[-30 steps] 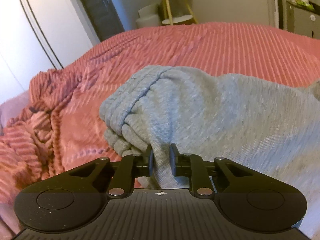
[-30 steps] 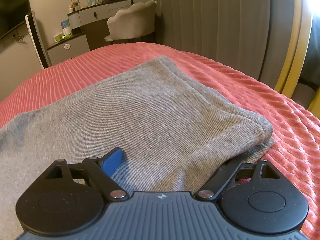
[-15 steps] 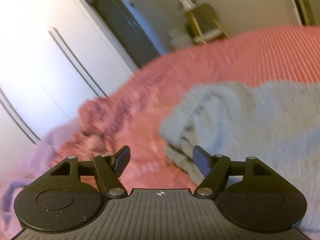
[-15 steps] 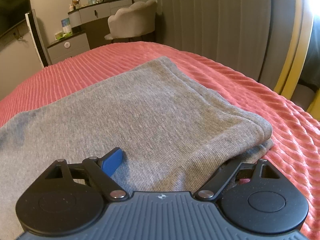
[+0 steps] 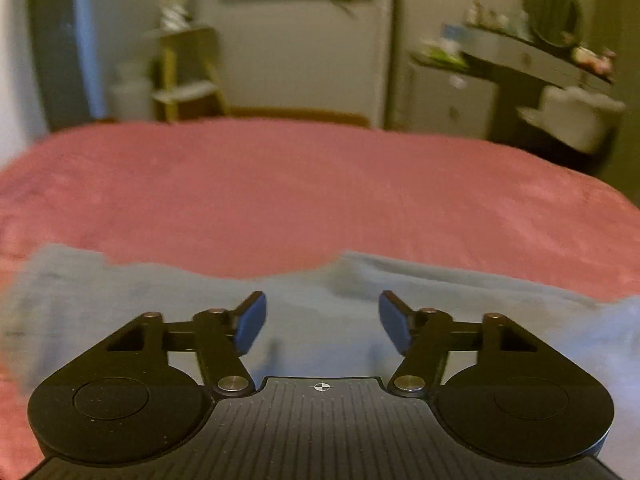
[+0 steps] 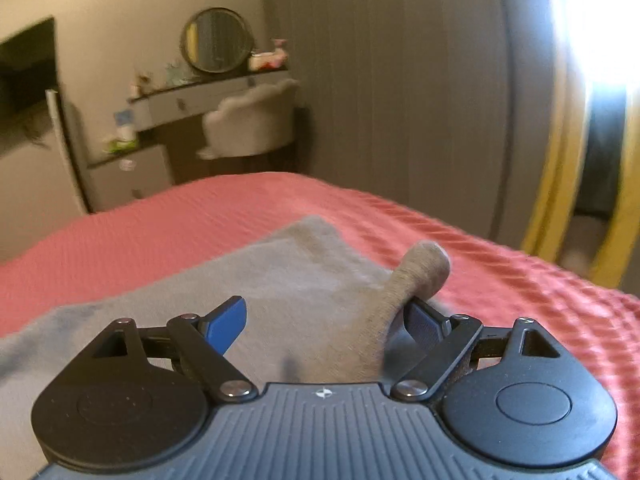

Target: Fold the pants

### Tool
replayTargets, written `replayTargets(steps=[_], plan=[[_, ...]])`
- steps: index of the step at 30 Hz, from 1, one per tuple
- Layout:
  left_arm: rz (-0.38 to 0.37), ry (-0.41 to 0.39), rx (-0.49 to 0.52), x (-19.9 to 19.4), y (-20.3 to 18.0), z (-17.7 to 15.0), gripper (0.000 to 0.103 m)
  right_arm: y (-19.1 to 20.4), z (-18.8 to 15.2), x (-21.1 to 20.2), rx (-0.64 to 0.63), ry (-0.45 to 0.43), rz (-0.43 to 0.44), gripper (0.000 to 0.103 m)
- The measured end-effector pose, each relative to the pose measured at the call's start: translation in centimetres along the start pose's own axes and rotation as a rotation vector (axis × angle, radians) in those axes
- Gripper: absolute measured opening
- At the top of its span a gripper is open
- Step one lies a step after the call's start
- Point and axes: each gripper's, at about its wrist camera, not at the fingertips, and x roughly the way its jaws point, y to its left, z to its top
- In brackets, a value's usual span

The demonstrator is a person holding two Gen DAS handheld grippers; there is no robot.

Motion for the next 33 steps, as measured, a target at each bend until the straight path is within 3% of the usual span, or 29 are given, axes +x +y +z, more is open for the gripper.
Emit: replayTargets(steps=[1, 3, 4, 6, 8, 11, 12, 13, 14, 15, 18, 21, 23, 25, 26, 28, 29, 31, 32, 33], plan=[[-0.018, 0.024, 0.001, 1.2, -0.8, 0.2, 0.059, 0.3, -0.1, 0.3, -0.01, 0.023, 0.038, 0.086], [-0.021, 0.068, 0.013, 3.2, -2.1, 0.3, 0.045, 0.9, -0.6, 1.0, -0.043, 0.055, 0.078, 0.086], [-0.02, 0.087, 0.031, 4.3, -2.8, 0.2, 0.044, 1.2, -0.8, 1.3, -0.063, 0.069, 0.099, 0.086], [0.01, 0.114, 0.071, 5.8, -3.9, -0.1, 0.035, 1.7, -1.0, 1.9, -0.085, 0.093, 0.127, 0.086], [0.072, 0.134, 0.118, 7.5, -4.8, -0.3, 0.027, 2.1, -1.3, 2.4, -0.099, 0.116, 0.145, 0.086], [0.187, 0.073, 0.169, 8.8, -4.9, -0.2, 0.029, 2.7, -2.1, 3.6, -0.138, 0.163, 0.128, 0.086], [0.256, 0.035, 0.212, 9.2, -5.3, -0.1, 0.036, 3.0, -2.4, 3.6, -0.153, 0.165, 0.118, 0.086], [0.316, 0.01, 0.245, 9.4, -5.7, 0.1, 0.034, 3.2, -2.5, 3.6, -0.178, 0.16, 0.107, 0.086], [0.382, -0.008, 0.257, 9.4, -6.2, 0.3, 0.026, 3.5, -2.6, 3.6, -0.2, 0.155, 0.098, 0.086], [0.405, -0.008, 0.249, 9.0, -6.5, 0.5, 0.025, 3.7, -2.6, 3.7, -0.211, 0.153, 0.092, 0.086], [0.167, 0.008, 0.148, 6.3, -7.3, 0.6, 0.03, 3.9, -2.3, 3.8, -0.207, 0.15, 0.084, 0.086], [-0.038, 0.028, 0.158, 3.5, -10.3, -0.7, 0.035, 3.5, -2.0, 3.9, -0.18, 0.147, 0.083, 0.086], [-0.125, 0.033, 0.229, 2.3, -12.9, -2.1, 0.036, 3.2, -1.8, 4.0, -0.161, 0.147, 0.082, 0.086], [-0.156, 0.044, 0.29, 2.5, -15.4, -3.2, 0.037, 2.8, -1.6, 3.9, -0.154, 0.146, 0.081, 0.086], [-0.134, 0.048, 0.314, 2.8, -16.5, -3.8, 0.038, 2.6, -1.6, 3.9, -0.158, 0.142, 0.078, 0.086], [-0.004, 0.032, 0.352, 4.4, -17.5, -3.9, 0.043, 2.2, -1.4, 4.0, -0.19, 0.126, 0.049, 0.086], [0.075, 0.003, 0.359, 4.7, -17.6, -3.8, 0.05, 2.0, -1.3, 4.0, -0.219, 0.11, -0.004, 0.086], [0.238, -0.061, 0.385, 4.4, -18.0, -3.6, 0.048, 0.9, -1.1, 4.4, -0.262, 0.086, -0.183, 0.086], [0.295, -0.079, 0.399, 4.1, -17.7, -3.5, 0.046, 0.1, -1.0, 4.7, -0.253, 0.084, -0.248, 0.086], [0.293, -0.082, 0.396, 3.4, -17.1, -3.4, 0.047, -0.8, -0.7, 4.9, -0.226, 0.089, -0.317, 0.086]])
